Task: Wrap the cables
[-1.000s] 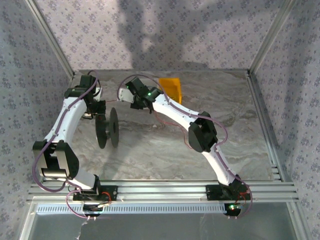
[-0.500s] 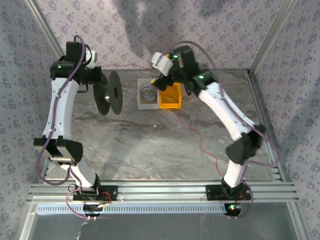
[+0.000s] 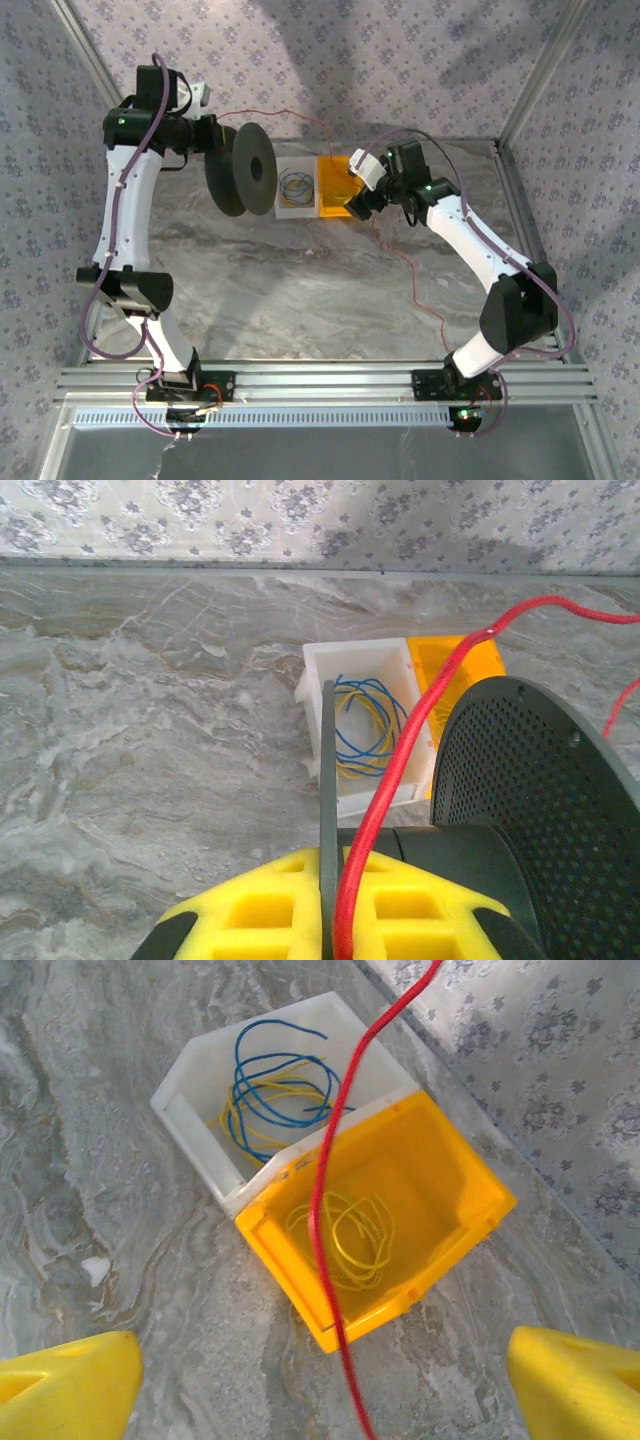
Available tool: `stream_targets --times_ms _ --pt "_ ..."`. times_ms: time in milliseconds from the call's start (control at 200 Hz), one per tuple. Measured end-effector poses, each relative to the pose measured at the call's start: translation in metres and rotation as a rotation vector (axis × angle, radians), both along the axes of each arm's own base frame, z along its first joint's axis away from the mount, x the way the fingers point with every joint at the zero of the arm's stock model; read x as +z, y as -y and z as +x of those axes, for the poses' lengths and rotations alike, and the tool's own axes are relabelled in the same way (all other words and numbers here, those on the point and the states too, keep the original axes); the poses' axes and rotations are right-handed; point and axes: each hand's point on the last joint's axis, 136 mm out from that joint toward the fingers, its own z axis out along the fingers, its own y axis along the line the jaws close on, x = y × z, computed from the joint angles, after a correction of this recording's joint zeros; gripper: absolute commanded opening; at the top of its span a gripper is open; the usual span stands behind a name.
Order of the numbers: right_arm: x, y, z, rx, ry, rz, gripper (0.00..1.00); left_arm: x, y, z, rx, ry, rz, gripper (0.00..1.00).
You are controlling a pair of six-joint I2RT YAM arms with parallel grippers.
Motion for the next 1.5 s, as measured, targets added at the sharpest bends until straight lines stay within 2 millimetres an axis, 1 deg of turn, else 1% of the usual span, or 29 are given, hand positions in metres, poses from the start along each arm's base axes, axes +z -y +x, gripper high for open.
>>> stream_targets --times_ms 115,200,285,330,370,415,445,450,460,475,500,550,620,715,780,824,849,884,919,959,989,1034,1079,1114,1154,1264,1359,1409,1499 --pt "-0.002 -0.001 0.008 -0.001 0.014 -0.007 0.89 -0.001 0.004 -0.002 -0.008 -0.007 -0.007 0.0" --pt "-0.008 -0.002 0.014 -0.002 0.016 -0.022 0.85 0.001 0.004 -0.003 -0.011 -0.005 -0.009 0.0" --pt "-0.017 -0.002 0.018 -0.005 0.008 -0.038 0.79 0.003 0.005 -0.005 -0.014 0.0 -0.016 0.0" --pt "-0.023 -0.001 0.021 -0.007 0.007 -0.055 0.72 0.006 0.006 -0.006 -0.016 0.004 -0.021 0.0" --pt "-0.027 0.0 0.024 -0.013 0.003 -0.067 0.63 0.008 0.006 -0.008 -0.017 0.009 -0.026 0.0" --pt "-0.031 0.002 0.029 -0.027 0.0 -0.078 0.5 0.011 0.006 -0.011 -0.02 0.014 -0.029 0.0" --pt "-0.032 0.002 0.032 -0.033 0.002 -0.087 0.31 0.013 0.007 -0.013 -0.022 0.016 -0.032 0.0" --pt "-0.032 0.002 0.032 -0.035 0.002 -0.087 0.29 0.013 0.007 -0.013 -0.023 0.016 -0.033 0.0" --pt "-0.032 0.003 0.033 -0.033 0.006 -0.094 0.21 0.014 0.007 -0.014 -0.024 0.015 -0.034 0.0" --pt "-0.033 0.003 0.035 -0.037 0.004 -0.095 0.11 0.014 0.007 -0.015 -0.025 0.015 -0.035 0.0" --pt "-0.032 0.004 0.037 -0.043 0.006 -0.102 0.0 0.015 0.007 -0.018 -0.026 0.012 -0.037 0.0" --pt "-0.03 0.005 0.041 -0.053 0.007 -0.107 0.0 0.02 0.007 -0.022 -0.027 0.009 -0.043 0.0" --pt "-0.022 0.009 0.044 -0.07 0.013 -0.105 0.0 0.03 0.008 -0.03 -0.027 0.014 -0.058 0.0" --pt "-0.001 0.015 0.053 -0.087 0.031 -0.098 0.0 0.048 0.011 -0.04 -0.041 0.038 -0.09 0.0" --pt "0.016 0.023 0.068 -0.115 0.049 -0.093 0.0 0.053 0.013 -0.045 -0.055 0.046 -0.109 0.0" --pt "0.027 0.03 0.084 -0.145 0.069 -0.094 0.0 0.054 0.015 -0.048 -0.064 0.045 -0.117 0.0" --pt "0.029 0.035 0.093 -0.163 0.074 -0.097 0.0 0.053 0.015 -0.049 -0.067 0.045 -0.121 0.0" --pt "0.029 0.041 0.105 -0.188 0.076 -0.107 0.0 0.05 0.015 -0.05 -0.068 0.042 -0.127 0.0" --pt "0.024 0.047 0.113 -0.209 0.068 -0.119 0.0 0.047 0.013 -0.052 -0.064 0.038 -0.137 0.0" --pt "0.013 0.052 0.12 -0.227 0.042 -0.14 0.0 0.045 0.011 -0.054 -0.052 0.032 -0.155 0.0" --pt "0.002 0.055 0.12 -0.235 0.016 -0.158 0.0 0.045 0.008 -0.054 -0.039 0.032 -0.17 0.0" --pt "-0.014 0.058 0.115 -0.238 -0.033 -0.187 0.0 0.047 0.004 -0.052 -0.013 0.036 -0.202 0.0" --pt "-0.028 0.056 0.107 -0.229 -0.077 -0.212 0.0 0.053 -0.002 -0.048 0.014 0.054 -0.239 0.0" --pt "-0.034 0.054 0.101 -0.22 -0.096 -0.223 0.0 0.059 -0.005 -0.044 0.032 0.072 -0.265 0.0" --pt "-0.04 0.045 0.094 -0.2 -0.109 -0.232 0.0 0.066 -0.01 -0.04 0.055 0.094 -0.292 0.0" --pt "-0.05 0.026 0.067 -0.148 -0.142 -0.263 0.0 0.087 -0.018 -0.033 0.121 0.158 -0.369 0.0" --pt "-0.056 0.011 0.044 -0.108 -0.164 -0.302 0.0 0.109 -0.026 -0.032 0.174 0.216 -0.441 0.0" --pt "-0.057 0.0 0.035 -0.085 -0.166 -0.314 0.0 0.12 -0.03 -0.031 0.197 0.246 -0.476 0.0" --pt "-0.055 -0.018 0.021 -0.054 -0.154 -0.336 0.0 0.129 -0.035 -0.03 0.235 0.262 -0.509 0.0"
